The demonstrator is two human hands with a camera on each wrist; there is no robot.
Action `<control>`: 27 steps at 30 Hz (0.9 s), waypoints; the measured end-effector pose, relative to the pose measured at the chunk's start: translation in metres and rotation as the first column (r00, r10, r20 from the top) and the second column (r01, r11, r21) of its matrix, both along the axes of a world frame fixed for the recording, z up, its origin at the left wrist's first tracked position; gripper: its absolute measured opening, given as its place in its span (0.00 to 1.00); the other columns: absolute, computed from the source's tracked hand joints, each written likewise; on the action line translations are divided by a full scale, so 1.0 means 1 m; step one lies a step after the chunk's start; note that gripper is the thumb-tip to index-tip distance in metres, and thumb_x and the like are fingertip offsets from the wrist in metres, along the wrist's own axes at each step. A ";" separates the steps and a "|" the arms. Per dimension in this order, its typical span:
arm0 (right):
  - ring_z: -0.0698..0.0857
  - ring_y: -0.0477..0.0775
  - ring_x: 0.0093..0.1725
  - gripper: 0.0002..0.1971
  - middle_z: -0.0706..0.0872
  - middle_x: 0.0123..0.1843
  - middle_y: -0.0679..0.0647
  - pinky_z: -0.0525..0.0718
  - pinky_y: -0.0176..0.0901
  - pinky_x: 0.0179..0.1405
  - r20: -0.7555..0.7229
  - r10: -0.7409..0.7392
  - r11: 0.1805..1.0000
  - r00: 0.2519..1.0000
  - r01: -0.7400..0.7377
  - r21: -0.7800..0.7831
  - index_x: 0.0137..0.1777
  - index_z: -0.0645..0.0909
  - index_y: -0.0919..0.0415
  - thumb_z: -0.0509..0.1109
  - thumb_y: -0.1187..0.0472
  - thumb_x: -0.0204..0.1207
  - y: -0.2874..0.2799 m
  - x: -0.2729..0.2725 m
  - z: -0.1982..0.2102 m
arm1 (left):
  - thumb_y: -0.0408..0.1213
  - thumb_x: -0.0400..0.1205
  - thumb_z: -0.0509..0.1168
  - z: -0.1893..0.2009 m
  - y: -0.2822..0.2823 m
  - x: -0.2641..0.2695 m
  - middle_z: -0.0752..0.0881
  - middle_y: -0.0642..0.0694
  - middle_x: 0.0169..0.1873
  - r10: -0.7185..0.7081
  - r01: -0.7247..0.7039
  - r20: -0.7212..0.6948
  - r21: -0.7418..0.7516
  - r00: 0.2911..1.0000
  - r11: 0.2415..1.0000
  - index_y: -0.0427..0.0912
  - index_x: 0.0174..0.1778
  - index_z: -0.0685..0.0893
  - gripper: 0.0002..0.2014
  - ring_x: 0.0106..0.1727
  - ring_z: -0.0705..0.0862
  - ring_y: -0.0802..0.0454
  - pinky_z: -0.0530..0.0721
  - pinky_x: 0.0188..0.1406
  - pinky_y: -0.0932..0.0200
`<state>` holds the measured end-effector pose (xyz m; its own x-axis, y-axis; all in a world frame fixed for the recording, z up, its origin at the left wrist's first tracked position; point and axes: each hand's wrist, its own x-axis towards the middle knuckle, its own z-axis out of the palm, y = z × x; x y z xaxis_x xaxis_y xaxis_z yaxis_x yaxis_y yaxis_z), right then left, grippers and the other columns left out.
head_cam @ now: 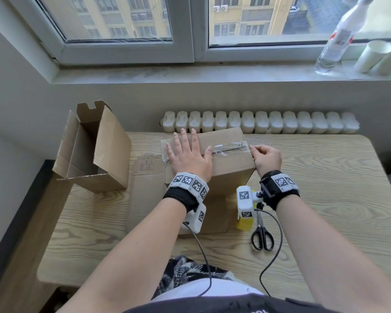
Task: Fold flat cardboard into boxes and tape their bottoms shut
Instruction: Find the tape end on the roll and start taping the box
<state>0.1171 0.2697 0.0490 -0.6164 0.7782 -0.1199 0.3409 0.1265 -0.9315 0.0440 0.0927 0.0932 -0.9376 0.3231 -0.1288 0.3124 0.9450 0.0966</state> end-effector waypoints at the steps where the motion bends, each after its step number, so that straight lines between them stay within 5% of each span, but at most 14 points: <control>1: 0.82 0.44 0.30 0.08 0.86 0.31 0.49 0.80 0.41 0.34 0.001 0.002 0.999 1.000 -0.002 -0.044 0.42 0.89 0.64 0.76 0.59 0.77 0.002 -0.002 -0.003 | 0.61 0.87 0.37 0.000 0.000 0.000 0.37 0.43 0.86 0.000 0.000 0.001 -0.003 1.000 1.000 0.48 0.87 0.37 0.35 0.86 0.36 0.42 0.36 0.83 0.37; 5: 0.83 0.53 0.34 0.09 0.86 0.30 0.48 0.83 0.48 0.36 0.094 0.026 0.988 0.995 -0.012 -0.154 0.37 0.88 0.54 0.76 0.52 0.75 0.006 -0.008 -0.006 | 0.62 0.87 0.36 -0.002 0.000 -0.001 0.36 0.42 0.86 0.002 -0.002 0.009 -0.018 1.000 1.000 0.47 0.86 0.35 0.36 0.86 0.35 0.42 0.36 0.83 0.35; 9: 0.83 0.56 0.41 0.20 0.86 0.45 0.54 0.86 0.55 0.50 0.280 0.095 0.963 0.955 -0.017 -0.268 0.62 0.78 0.57 0.71 0.44 0.78 0.008 -0.005 0.004 | 0.62 0.87 0.36 -0.001 0.000 0.000 0.35 0.42 0.86 -0.001 0.001 0.010 -0.021 1.000 1.000 0.47 0.86 0.34 0.36 0.86 0.34 0.42 0.38 0.83 0.35; 13: 0.79 0.61 0.69 0.34 0.79 0.72 0.60 0.77 0.56 0.68 0.369 0.108 0.991 0.923 -0.129 0.032 0.74 0.73 0.58 0.63 0.33 0.78 0.003 -0.005 0.024 | 0.61 0.87 0.35 -0.002 0.000 0.001 0.35 0.42 0.86 -0.012 0.012 0.003 -0.023 1.000 1.000 0.47 0.86 0.34 0.35 0.86 0.34 0.41 0.38 0.83 0.35; 19: 0.74 0.62 0.75 0.55 0.72 0.77 0.59 0.76 0.60 0.70 0.529 0.210 0.851 0.822 -0.420 0.316 0.83 0.57 0.58 0.68 0.23 0.64 -0.040 -0.028 0.048 | 0.58 0.89 0.36 -0.001 -0.002 0.000 0.37 0.45 0.86 -0.032 0.032 -0.001 -0.002 0.999 0.999 0.50 0.86 0.36 0.32 0.86 0.35 0.42 0.37 0.83 0.35; 22: 0.77 0.60 0.72 0.54 0.75 0.75 0.56 0.81 0.58 0.65 0.514 0.230 0.877 0.826 -0.404 0.258 0.82 0.58 0.55 0.68 0.22 0.63 -0.038 -0.026 0.037 | 0.61 0.88 0.37 0.001 -0.009 -0.002 0.37 0.47 0.87 -0.063 0.063 -0.012 0.003 0.998 0.998 0.53 0.86 0.37 0.33 0.86 0.36 0.43 0.36 0.83 0.37; 27: 0.82 0.60 0.65 0.35 0.83 0.68 0.56 0.81 0.51 0.61 0.371 0.299 0.904 0.879 -0.385 0.184 0.79 0.65 0.50 0.67 0.35 0.77 -0.027 -0.018 0.033 | 0.83 0.70 0.34 0.004 -0.031 -0.013 0.36 0.43 0.86 0.071 -0.071 0.042 0.001 0.997 0.997 0.62 0.85 0.37 0.50 0.85 0.36 0.31 0.38 0.82 0.31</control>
